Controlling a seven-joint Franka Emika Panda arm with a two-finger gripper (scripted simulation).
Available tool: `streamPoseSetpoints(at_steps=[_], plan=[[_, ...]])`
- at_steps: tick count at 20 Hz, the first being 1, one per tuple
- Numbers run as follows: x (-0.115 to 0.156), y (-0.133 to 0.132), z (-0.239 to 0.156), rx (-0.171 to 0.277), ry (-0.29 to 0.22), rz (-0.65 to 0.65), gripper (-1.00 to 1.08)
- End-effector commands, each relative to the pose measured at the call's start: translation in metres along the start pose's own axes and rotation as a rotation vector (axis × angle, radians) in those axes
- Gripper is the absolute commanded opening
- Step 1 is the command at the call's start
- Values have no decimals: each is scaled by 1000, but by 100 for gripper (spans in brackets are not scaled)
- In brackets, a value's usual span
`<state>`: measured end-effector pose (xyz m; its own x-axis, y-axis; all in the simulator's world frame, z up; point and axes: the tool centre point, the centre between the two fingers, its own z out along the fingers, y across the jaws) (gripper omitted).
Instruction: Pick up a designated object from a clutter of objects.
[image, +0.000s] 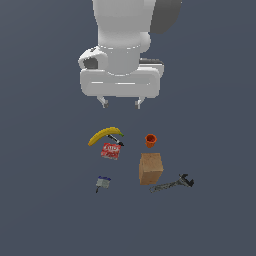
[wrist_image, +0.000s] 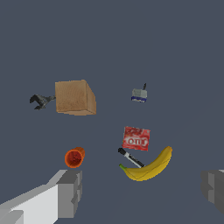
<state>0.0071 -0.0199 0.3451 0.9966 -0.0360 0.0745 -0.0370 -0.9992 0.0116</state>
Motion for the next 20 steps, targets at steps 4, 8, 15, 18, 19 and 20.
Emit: streamPoseSetpoints(at_steps=[4, 8, 15, 18, 19, 20], plan=[[1, -2, 1, 3, 2, 4, 100], [4, -12, 3, 15, 8, 11, 100], [5, -14, 3, 18, 10, 13, 100], [4, -12, 8, 19, 8, 34, 100], [4, -11, 11, 20, 7, 44, 100], [4, -10, 14, 20, 6, 56, 100]])
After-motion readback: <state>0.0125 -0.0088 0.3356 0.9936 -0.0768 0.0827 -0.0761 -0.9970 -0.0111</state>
